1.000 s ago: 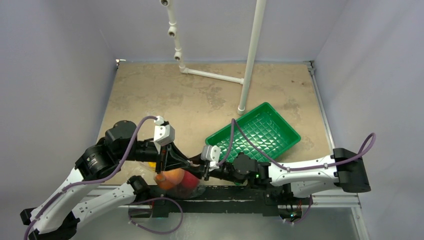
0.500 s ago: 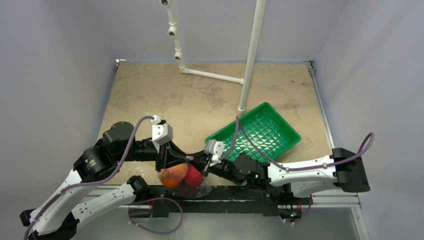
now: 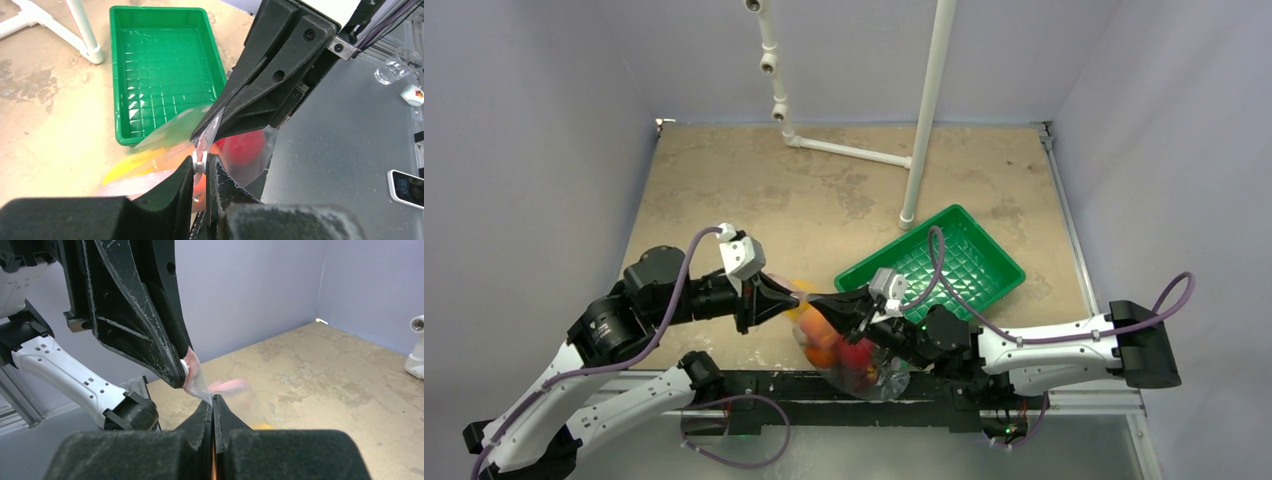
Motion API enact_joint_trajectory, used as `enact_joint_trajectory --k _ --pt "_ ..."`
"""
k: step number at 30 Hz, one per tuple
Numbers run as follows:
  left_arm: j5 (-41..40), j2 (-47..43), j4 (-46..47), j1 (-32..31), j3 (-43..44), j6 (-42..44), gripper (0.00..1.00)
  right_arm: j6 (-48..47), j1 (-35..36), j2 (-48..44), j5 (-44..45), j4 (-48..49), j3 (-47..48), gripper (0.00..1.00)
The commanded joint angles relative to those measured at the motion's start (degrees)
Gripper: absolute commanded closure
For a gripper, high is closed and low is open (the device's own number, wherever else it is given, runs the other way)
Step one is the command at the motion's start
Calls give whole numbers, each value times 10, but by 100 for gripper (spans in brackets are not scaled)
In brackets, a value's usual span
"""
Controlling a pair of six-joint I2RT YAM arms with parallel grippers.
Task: Place the food in the zip-top bag and seal the zipper
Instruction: Adjust the zipper food storage bag at the center of the board.
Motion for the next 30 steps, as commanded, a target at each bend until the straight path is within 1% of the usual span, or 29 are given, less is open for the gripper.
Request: enact_joint_trajectory --k 1,10,11,12,13,15,17,19,20,22,25,27,29,30 --pt "-48 -9 -6 1 -11 -2 100 -3 -1 -31 13 79 10 100" --pt "17 -9 36 1 4 -10 100 22 -1 -56 -39 -3 15 100" --pt "24 -10 37 1 8 -9 100 24 -1 -59 -47 -16 17 98" --pt "31 -11 39 1 13 -7 100 28 -1 -61 -54 -31 21 94" --pt "39 -12 40 1 17 -6 100 32 -1 -64 -62 -46 25 88" --pt "47 -12 42 1 22 -5 100 38 -1 -70 -60 -71 30 69" --pt "50 -9 40 1 28 -3 100 46 0 -81 -59 -100 33 54" --pt "56 -5 39 1 32 -5 100 47 -1 -93 -68 -121 33 37" --pt "60 -4 40 1 33 -6 100 46 -1 -98 -64 -130 34 26" --pt "70 -2 45 1 32 -10 100 40 -1 -109 -60 -139 33 3" --pt "80 2 50 1 31 -12 100 29 -1 -119 -42 -153 40 1" --pt "84 6 51 1 32 -11 100 37 -1 -122 -6 -158 46 1" --pt "86 9 52 1 34 -8 100 38 -1 -118 24 -189 65 1" --pt "87 12 50 1 36 -7 100 19 -1 -109 16 -208 79 1"
